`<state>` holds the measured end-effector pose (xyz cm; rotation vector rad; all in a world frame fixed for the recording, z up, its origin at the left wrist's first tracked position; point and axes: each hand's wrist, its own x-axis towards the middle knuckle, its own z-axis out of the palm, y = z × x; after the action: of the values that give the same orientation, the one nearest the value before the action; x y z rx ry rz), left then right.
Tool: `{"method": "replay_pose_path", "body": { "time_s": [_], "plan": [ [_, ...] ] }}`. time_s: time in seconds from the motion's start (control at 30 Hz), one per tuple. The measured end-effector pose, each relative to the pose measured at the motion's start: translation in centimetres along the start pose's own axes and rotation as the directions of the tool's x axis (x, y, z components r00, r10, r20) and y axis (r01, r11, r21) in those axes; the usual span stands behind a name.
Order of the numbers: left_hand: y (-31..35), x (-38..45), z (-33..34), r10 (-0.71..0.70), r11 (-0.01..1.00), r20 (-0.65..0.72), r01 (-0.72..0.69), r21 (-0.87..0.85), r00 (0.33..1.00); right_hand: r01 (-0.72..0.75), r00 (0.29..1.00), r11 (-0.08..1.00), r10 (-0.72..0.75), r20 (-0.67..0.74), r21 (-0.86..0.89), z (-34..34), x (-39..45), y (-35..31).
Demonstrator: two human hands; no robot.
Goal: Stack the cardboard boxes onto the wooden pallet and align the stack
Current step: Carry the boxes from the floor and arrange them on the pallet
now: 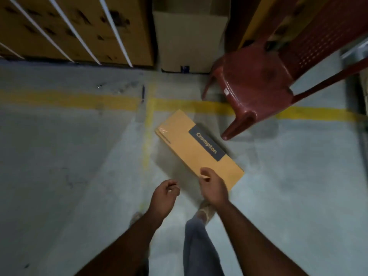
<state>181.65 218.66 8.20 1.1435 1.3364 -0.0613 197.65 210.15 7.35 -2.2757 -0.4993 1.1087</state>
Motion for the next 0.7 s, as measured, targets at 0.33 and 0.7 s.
{"method": "replay_pose_path", "body": {
  "time_s": [0.33,0.7],
  "plan": [
    [-6.7,21.6,12.9,-0.212,0.97,0.011,0.209,0.121,0.977,-0.061,0.99,0.87,-0.009,-0.14,-0.488,3.5,22.8,13.8],
    [-13.0,22.6,16.4,-0.498,0.848,0.016,0.491,-0.201,0.867,0.112,0.982,0.966,-0.143,-0.121,-0.235,5.7,22.1,18.7]
  ]
}}
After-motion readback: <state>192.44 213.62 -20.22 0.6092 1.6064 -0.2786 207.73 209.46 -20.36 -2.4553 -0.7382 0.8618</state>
